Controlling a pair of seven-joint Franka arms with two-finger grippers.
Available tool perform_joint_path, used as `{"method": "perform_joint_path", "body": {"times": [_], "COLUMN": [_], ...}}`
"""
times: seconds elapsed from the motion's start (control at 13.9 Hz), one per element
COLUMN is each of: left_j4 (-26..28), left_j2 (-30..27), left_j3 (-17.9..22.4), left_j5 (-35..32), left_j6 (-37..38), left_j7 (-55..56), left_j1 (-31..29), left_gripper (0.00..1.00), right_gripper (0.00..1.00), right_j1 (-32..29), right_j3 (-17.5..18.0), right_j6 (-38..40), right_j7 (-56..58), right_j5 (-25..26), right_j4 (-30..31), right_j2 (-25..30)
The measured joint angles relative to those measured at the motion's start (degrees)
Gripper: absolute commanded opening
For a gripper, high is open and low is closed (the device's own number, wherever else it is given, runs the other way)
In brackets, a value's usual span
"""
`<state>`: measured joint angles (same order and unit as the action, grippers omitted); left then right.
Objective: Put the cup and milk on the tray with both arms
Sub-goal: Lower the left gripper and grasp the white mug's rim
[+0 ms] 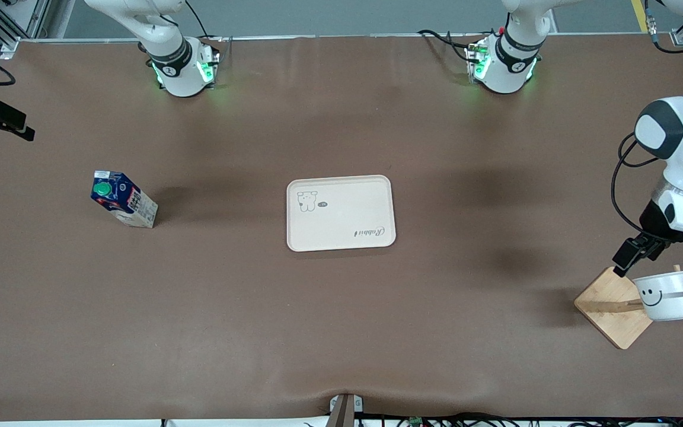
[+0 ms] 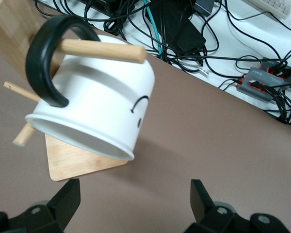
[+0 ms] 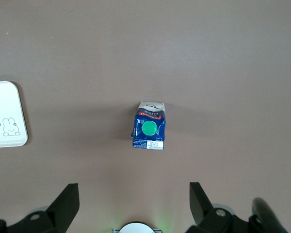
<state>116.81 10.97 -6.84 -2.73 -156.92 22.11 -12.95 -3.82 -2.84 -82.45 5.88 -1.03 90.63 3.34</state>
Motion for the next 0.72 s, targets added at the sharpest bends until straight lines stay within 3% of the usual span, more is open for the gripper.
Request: {"method": "perform_joint_path", "body": {"times": [0.36,0.72], "left_j4": [0.1,-2.5], "left_j2": [4.4,6.9], "left_j3": [0.0,0.0], "left_j5": [-0.5,-1.8], "left_j6": [-8.4,-9.9], "left_j7": [-0.1,-0.3], "left_j1": [-0.4,-0.4], "left_gripper": [1.0,0.77], "right_gripper": [1.0,1.0], "right_j1": [-0.1,-0.1], "right_j3": [0.0,0.0], "right_j6": [0.0,0.0], "right_j7": [0.0,0.0], "right_j5": [0.0,0.0], "right_j4": [0.0,0.1], "right_j2": [0.0,0.0]}}
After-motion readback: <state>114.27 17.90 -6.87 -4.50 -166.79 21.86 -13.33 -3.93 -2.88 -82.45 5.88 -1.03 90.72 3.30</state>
